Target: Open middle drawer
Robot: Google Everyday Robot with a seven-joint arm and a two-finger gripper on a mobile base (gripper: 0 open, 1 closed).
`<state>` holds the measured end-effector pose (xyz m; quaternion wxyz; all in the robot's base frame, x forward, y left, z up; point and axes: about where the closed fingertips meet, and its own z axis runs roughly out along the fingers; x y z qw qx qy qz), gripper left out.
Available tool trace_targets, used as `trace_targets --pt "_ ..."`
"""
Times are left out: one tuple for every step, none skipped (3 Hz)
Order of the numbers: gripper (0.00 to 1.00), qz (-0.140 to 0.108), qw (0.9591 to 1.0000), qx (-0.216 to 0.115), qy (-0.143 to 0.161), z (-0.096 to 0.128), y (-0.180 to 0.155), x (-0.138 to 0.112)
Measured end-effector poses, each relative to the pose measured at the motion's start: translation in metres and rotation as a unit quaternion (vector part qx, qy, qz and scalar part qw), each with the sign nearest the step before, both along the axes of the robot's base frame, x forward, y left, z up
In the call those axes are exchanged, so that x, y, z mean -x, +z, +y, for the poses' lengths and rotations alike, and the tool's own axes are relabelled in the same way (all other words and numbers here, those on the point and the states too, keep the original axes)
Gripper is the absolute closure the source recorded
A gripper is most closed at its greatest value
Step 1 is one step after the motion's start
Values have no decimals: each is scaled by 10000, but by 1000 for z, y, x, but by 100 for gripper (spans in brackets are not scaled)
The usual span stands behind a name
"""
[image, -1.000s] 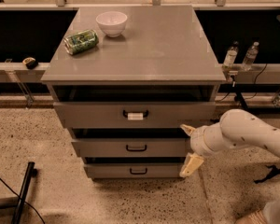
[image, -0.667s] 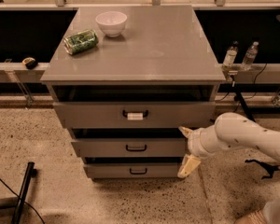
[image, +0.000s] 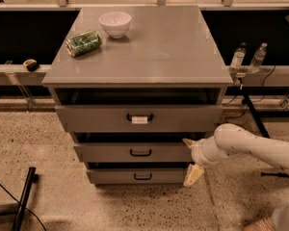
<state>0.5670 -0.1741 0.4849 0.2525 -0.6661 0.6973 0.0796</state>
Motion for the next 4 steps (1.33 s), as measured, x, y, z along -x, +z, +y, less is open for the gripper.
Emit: trace_targets --pt "0 32 9998 16 173 0 -22 -16" --pt "0 90 9994 65 334 0 -36 -40" --pt "8 142 9987 181 450 1 -42 -62" --pt "21 177 9984 224 490 3 -45 -66"
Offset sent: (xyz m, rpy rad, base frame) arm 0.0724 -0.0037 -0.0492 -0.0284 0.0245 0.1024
